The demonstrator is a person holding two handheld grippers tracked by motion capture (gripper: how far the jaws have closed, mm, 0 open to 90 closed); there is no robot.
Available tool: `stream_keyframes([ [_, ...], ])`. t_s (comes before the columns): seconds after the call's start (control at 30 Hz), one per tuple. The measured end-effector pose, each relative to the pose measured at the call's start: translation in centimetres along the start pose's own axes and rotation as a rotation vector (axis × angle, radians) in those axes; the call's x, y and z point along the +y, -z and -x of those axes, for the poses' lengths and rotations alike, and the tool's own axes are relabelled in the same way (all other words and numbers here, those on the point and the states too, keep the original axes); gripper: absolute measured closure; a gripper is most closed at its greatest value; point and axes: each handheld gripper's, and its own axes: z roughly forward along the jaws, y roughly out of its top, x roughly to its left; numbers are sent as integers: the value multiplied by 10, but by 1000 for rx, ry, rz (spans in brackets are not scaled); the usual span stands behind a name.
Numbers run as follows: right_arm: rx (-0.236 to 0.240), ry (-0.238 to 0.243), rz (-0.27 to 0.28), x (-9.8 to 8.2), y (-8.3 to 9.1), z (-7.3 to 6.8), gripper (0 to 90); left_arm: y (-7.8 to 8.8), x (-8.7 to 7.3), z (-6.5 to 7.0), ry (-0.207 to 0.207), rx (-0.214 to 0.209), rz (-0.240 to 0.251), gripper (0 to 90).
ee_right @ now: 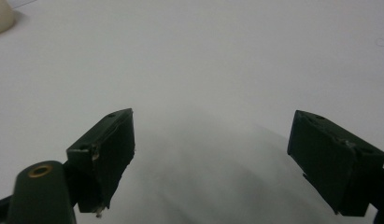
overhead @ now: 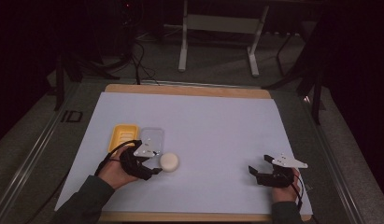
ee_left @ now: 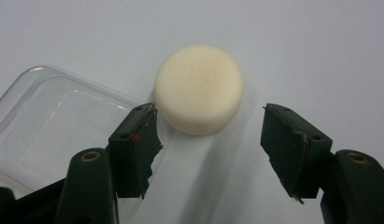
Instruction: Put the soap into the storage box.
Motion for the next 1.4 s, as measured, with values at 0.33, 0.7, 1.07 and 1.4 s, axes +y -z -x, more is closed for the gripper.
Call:
stream_keyframes([
  [0.33,4,4,0,0,0,0,149,-1,9,-6,-36,-8,-22,393],
  [0.7,7,6,0,0,0,0,150,-13,26,-5,-96,-12,-67,273],
  [1.07,10,12,-1,0,0,0,150,-32,39,-12,-122,-33,-168,216],
  [1.4,10,12,-3,0,0,-1,150,-47,45,-16,-118,-58,-213,204],
])
